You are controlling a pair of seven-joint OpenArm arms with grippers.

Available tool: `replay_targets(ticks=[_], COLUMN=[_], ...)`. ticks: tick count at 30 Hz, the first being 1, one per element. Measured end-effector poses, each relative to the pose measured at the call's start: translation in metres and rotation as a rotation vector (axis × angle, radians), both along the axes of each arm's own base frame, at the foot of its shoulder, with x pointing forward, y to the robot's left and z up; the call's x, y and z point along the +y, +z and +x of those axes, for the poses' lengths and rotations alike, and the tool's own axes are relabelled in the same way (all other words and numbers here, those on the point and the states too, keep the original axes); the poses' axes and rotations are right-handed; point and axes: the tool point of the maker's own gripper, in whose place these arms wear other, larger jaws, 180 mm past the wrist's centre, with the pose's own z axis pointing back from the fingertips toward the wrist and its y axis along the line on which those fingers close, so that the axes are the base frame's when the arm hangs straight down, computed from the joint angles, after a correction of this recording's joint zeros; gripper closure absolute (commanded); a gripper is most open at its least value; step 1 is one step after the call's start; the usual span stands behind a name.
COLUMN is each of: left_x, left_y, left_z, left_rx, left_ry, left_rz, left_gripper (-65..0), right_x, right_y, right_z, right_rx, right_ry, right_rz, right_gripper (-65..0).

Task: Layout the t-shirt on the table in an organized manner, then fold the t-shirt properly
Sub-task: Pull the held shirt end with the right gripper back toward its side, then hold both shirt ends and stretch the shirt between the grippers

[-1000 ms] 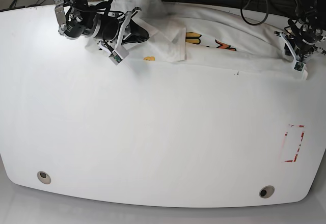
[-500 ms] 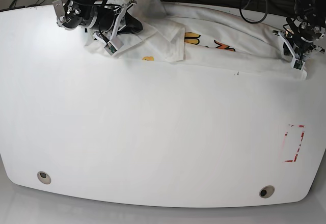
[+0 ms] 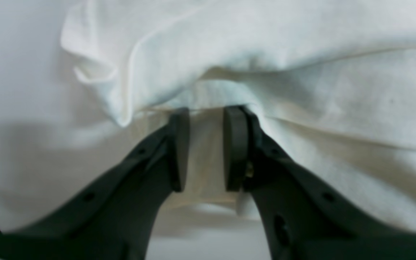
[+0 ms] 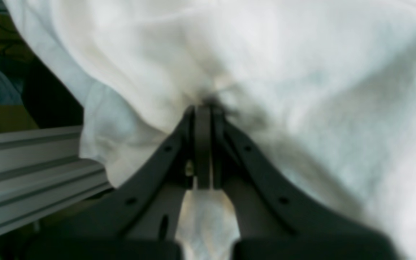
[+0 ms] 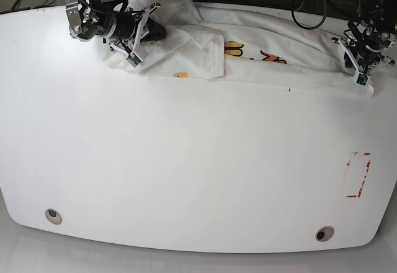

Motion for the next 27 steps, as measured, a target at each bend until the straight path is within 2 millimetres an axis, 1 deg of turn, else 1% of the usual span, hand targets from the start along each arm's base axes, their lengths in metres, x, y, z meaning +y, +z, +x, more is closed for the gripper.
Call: replay_targets(ticks=[5, 11, 14, 18, 23, 27], left_x=[-0.012, -0.030, -0.037, -0.051, -0.060, -0.060], left_y=[-0.002, -0.002, -0.002, -0.002, -0.001, -0.003], left_z=[0.007, 0.020, 0.026, 0.033, 0.045, 0.053], left_rx=[-0.003, -0.018, -0.022, -0.032, -0.042, -0.055], left_ry=[-0.031, -0.084, -0.103, -0.136, -0.161, -0.149], left_rz=[-0.006, -0.024, -0.032, -0.049, -0.064, -0.095], left_gripper=[-14.5, -14.5, -14.5, -14.5, -14.5, -14.5], right_x=[-0.010, -0.022, -0.031, -0.048, -0.064, -0.078], right_y=[-0.004, -0.005, -0.004, -0.005, -0.007, -0.009], right_z=[0.009, 0.027, 0.034, 0.045, 0.062, 0.073], right_rx=[-0.020, -0.052, -0.063, -0.072, -0.088, -0.102], right_ry=[0.027, 0.017, 0.019, 0.011, -0.028, -0.061], right_rz=[-0.006, -0.025, -0.050, -0.086, -0.093, -0.101], right_gripper=[0.0, 0.0, 0.0, 0.0, 0.0, 0.0])
